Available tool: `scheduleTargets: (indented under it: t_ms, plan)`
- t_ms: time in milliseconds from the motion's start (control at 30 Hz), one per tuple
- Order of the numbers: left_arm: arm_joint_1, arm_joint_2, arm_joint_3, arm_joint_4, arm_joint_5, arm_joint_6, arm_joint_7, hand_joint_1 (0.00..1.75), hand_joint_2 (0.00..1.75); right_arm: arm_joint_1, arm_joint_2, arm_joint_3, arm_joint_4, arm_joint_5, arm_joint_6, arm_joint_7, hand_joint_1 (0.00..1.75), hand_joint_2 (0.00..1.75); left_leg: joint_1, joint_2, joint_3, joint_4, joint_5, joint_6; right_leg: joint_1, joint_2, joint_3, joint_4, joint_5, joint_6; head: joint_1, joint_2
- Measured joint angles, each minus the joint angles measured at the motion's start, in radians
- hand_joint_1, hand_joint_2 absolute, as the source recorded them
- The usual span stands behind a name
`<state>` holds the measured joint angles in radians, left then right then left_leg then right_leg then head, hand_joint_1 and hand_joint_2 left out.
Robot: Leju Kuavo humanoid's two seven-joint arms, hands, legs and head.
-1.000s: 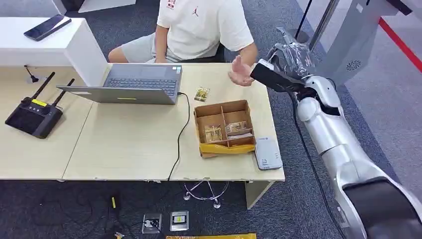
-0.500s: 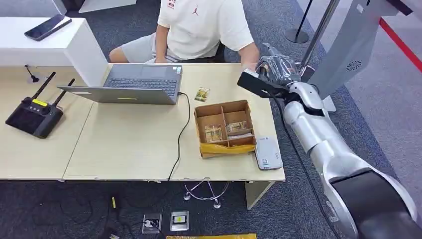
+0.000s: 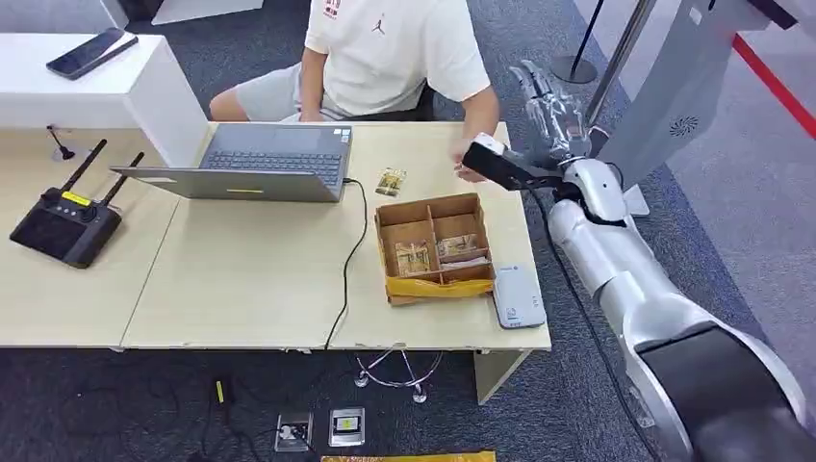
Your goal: Pass the card to the sensor for recognition and then transmit it.
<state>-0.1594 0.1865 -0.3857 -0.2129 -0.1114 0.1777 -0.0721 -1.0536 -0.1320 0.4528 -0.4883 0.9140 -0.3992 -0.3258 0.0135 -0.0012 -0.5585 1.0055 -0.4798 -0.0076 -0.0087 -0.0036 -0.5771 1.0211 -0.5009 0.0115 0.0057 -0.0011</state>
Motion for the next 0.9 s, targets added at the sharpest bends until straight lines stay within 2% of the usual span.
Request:
scheduleTargets:
  t_ms: [133,233,433,567,633,700,767,900]
  plan:
    - [0.024,0.012,0.000,0.003,0.024,0.021,-0.001,0.00,0.00,0.019,-0.075,-0.021,-0.015,-0.081,-0.141,-0.037,0.00,1.75,0.000,0.000,0.000,0.000,0.000,0.000,0.000,-0.001,0.001,-0.001,0.000,0.000,0.000,0.000]
    - [0.031,0.023,0.004,0.006,0.038,0.031,0.007,0.00,0.00,0.062,-0.150,-0.059,-0.029,-0.157,-0.211,-0.043,0.00,1.75,0.000,0.000,0.002,0.001,-0.001,0.000,0.000,-0.001,0.002,-0.003,0.000,0.000,0.000,0.000]
    - [0.049,0.032,0.011,0.011,0.060,0.049,0.040,0.00,0.00,0.216,-0.316,-0.178,-0.032,-0.299,-0.224,-0.043,0.00,1.75,-0.001,-0.001,0.001,0.001,-0.003,0.001,-0.001,-0.002,0.003,-0.004,0.000,0.001,0.000,0.000]
    - [0.051,0.035,0.018,0.016,0.068,0.061,0.054,0.00,0.00,0.312,-0.391,-0.263,-0.006,-0.352,-0.223,-0.030,0.00,1.75,0.000,0.003,0.004,0.001,-0.005,0.003,0.000,0.001,0.004,-0.005,-0.001,0.001,-0.001,0.000]
    - [0.051,0.032,0.019,0.016,0.071,0.063,0.063,0.00,0.00,0.386,-0.440,-0.327,0.024,-0.376,-0.222,0.005,0.00,1.75,0.001,-0.004,0.003,0.001,-0.005,0.003,0.001,-0.006,0.006,-0.005,-0.003,0.001,0.000,0.000]
    - [0.057,0.030,0.022,0.017,0.076,0.065,0.068,0.00,0.00,0.455,-0.463,-0.369,0.050,-0.388,-0.216,0.052,0.00,1.75,0.001,-0.004,0.001,0.000,-0.005,0.003,0.001,-0.006,0.005,-0.005,-0.003,0.001,0.000,0.000]
    - [0.059,0.027,0.027,0.018,0.084,0.065,0.075,0.00,0.00,0.521,-0.468,-0.402,0.071,-0.388,-0.207,0.119,0.00,1.75,0.001,0.001,0.002,0.000,-0.007,0.001,0.001,0.000,0.005,-0.005,-0.003,0.001,-0.001,0.000]
    - [0.054,0.020,0.035,0.018,0.092,0.067,0.077,0.00,0.00,0.639,-0.468,-0.451,0.119,-0.380,-0.177,0.231,0.00,1.75,0.001,-0.001,0.002,0.000,-0.007,0.001,0.001,-0.002,0.005,-0.005,-0.005,0.000,0.000,0.000]
